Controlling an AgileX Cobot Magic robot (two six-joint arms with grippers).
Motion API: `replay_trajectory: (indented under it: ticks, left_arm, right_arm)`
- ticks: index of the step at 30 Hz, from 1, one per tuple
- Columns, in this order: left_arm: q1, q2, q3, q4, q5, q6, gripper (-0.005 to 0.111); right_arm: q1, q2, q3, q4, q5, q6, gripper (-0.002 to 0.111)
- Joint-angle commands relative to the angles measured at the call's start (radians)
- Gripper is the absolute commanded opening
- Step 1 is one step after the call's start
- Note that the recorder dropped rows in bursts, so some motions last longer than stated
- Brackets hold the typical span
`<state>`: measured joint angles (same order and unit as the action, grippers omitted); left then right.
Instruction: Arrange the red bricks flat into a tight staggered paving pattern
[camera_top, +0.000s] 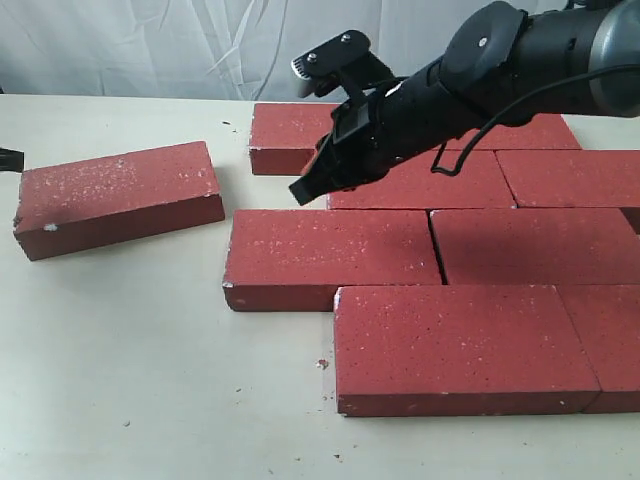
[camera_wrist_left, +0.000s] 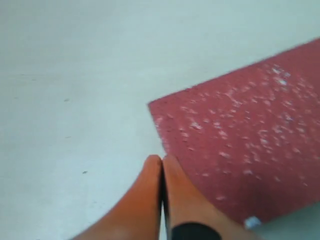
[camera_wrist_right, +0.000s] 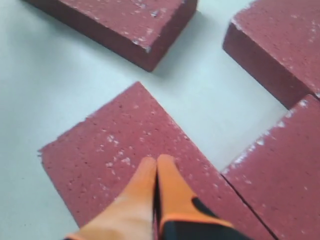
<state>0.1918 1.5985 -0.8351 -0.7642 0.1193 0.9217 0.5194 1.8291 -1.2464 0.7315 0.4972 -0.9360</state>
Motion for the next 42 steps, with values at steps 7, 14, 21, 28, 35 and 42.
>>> replay_trajectory:
  ticks: [7,14,21,28,35,42]
  left_arm:
    - [-0.176,-0.016,-0.027,-0.118,-0.139,0.001,0.000]
    - [-0.336,0.104,-0.124,-0.084,-0.335,-0.022,0.000]
    - [-0.331,0.346,-0.454,-0.082,0.009,-0.024,0.000]
    - [-0.324,0.567,-0.713,0.144,0.149,-0.262,0.000]
    - [-0.333,0.684,-0.896,0.633,0.376,-0.684,0.000]
    - [-0.345,0.695,-0.901,0.647,0.411,-0.694,0.000]
  right_arm:
    - [0.051,0.000,0.006,-0.146,0.164,-0.071,-0.001]
    - [0.051,0.000,0.006,-0.142,0.000,-0.057,-0.001]
    - [0.051,0.000,0.006,-0.173,-0.083,-0.057,-0.001]
    - [0.051,0.002,0.006,-0.173,-0.083,-0.057,-0.001]
    - [0.051,0.002,0.006,-0.173,-0.096,-0.057,-0.001]
    - [0.051,0.002,0.006,-0.173,-0.103,-0.057,-0.001]
